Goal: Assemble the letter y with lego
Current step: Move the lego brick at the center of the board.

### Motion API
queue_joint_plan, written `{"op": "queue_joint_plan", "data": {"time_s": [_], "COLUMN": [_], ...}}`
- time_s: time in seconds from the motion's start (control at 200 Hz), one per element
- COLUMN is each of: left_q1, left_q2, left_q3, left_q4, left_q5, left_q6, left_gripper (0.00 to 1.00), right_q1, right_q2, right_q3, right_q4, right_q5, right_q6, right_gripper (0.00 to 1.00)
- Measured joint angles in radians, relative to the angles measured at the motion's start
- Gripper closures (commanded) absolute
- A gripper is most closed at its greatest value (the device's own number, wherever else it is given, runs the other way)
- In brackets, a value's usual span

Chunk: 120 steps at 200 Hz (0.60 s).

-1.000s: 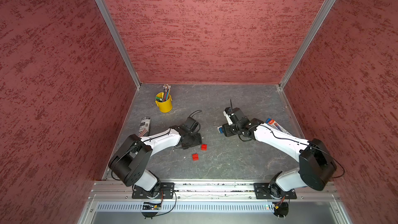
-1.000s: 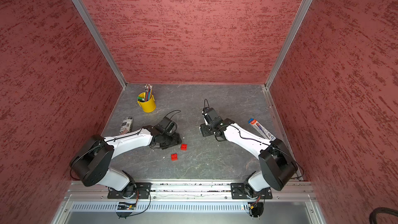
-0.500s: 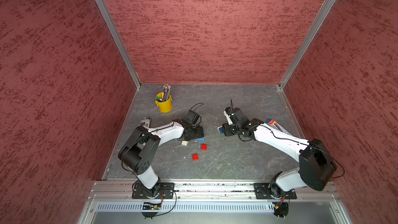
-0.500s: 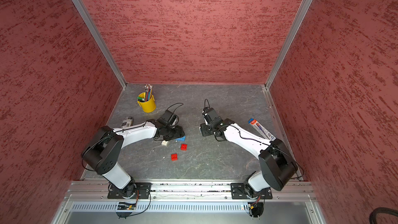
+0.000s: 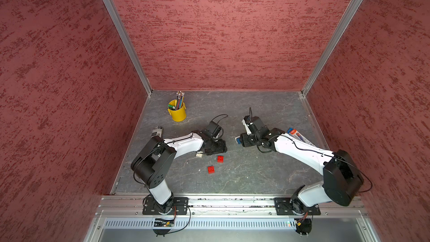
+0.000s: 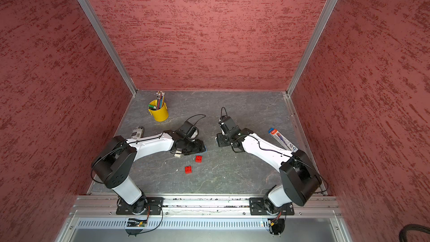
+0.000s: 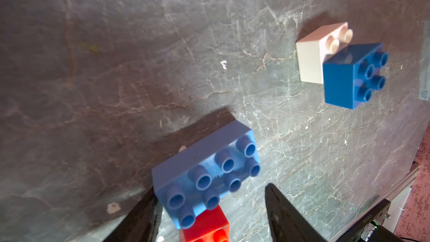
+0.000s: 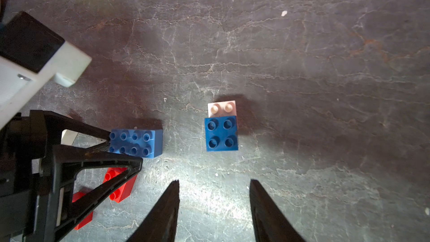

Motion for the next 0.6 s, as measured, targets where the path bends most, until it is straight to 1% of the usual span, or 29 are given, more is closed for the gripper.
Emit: {"op": "queue_joint_plan", "data": {"time_s": [0.456, 0.601], "left_q1": [0.016, 0.019], "left_q2": [0.011, -0.006], "left_q3": [0.044, 0.028], "left_q4": [0.014, 0.013], "left_q5": [-0.004, -0.005], "left_q6": [0.016, 0.025], "left_gripper": [0.28, 0.28], "right_q1": [0.001, 0.007], "right_q2": [-0.088, -0.095], "right_q3": [-0.03, -0.033], "right_q4": [-0.001, -0.008], "right_q5": [-0.001, -0.006], "right_q6": [0.053, 0.082], "right_gripper": [0.5, 0.49]}}
